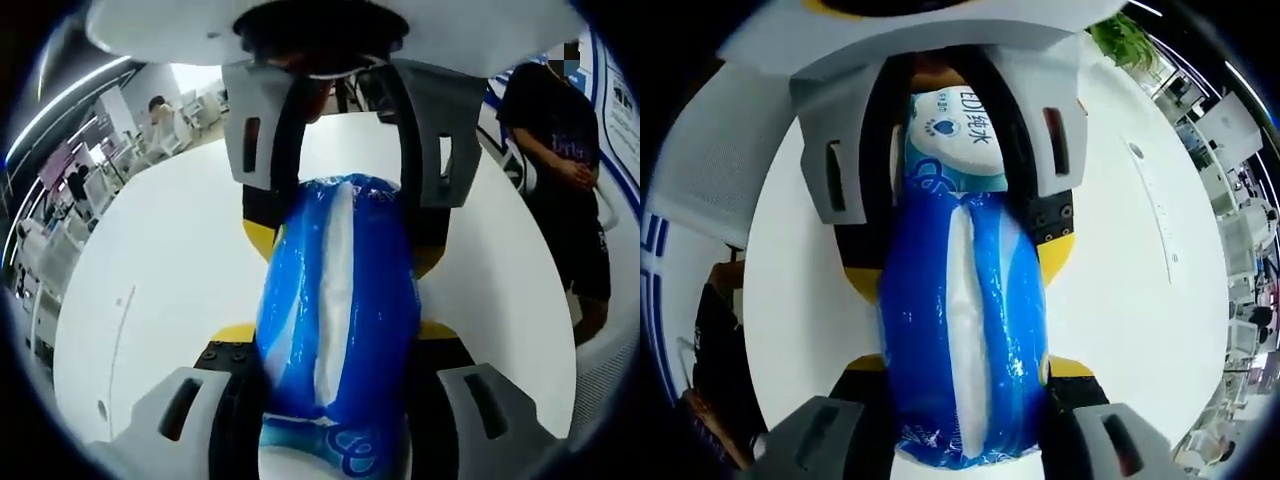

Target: Operate the shoe box by opening the lid, removing the specified soft item, and placing it in the target area until the item is outside and the box remains undamaged.

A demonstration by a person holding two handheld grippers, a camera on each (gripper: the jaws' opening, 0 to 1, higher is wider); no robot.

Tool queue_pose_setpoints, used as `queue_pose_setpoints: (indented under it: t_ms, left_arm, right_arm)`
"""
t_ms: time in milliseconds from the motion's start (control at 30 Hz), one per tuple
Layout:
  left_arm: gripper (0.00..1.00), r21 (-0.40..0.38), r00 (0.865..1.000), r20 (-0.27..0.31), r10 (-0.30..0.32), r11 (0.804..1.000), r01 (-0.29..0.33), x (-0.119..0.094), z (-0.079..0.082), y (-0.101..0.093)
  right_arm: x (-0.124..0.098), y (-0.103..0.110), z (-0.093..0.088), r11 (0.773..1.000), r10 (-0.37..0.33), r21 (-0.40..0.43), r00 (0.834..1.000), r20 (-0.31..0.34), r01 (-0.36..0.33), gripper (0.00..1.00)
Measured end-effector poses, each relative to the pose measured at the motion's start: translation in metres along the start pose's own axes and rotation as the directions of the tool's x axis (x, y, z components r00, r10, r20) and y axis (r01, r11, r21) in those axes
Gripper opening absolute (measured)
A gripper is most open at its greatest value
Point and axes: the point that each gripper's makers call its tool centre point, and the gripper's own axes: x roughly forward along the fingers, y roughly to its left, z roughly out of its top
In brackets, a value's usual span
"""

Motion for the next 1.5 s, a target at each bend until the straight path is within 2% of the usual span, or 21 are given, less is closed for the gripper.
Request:
queue_pose_setpoints:
  t_ms: [467,933,1100,1267,1500]
  left_arm:
    - [0.56,-0.042,1.0,0.006,-0.003,0.999,0.003,0.001,-0.003,-0.003]
    - [0.57,-0.016,1.0,0.009,0.006,1.0,-0.006,-0.002,-0.003,0.001]
    - [0.53,-0.014,1.0,0.002,0.001,1.0,-0.001,-0.005,-0.001,-0.001]
    - [0.49,-0.004,1.0,-0.025,0.0,1.0,0.0,-0.007,-0.008,-0.002]
    - [0.48,-0.012,1.0,-0.009,0.018,1.0,-0.019,-0.022,-0.005,0.004]
  right_arm:
    - [0.005,-0.001,-0.003,1.0,0.0,0.02,1.0,0.004,-0.001,0.56]
    - [0.002,-0.003,-0.004,1.0,-0.013,0.014,1.0,0.003,0.013,0.57]
    - [-0.001,-0.003,-0.008,1.0,-0.02,0.015,1.0,-0.011,0.02,0.56]
    - [-0.005,-0.004,-0.007,0.999,-0.032,0.025,0.999,-0.005,0.032,0.57]
    - [-0.01,-0.003,-0.002,0.998,-0.046,0.038,0.999,-0.002,0.046,0.56]
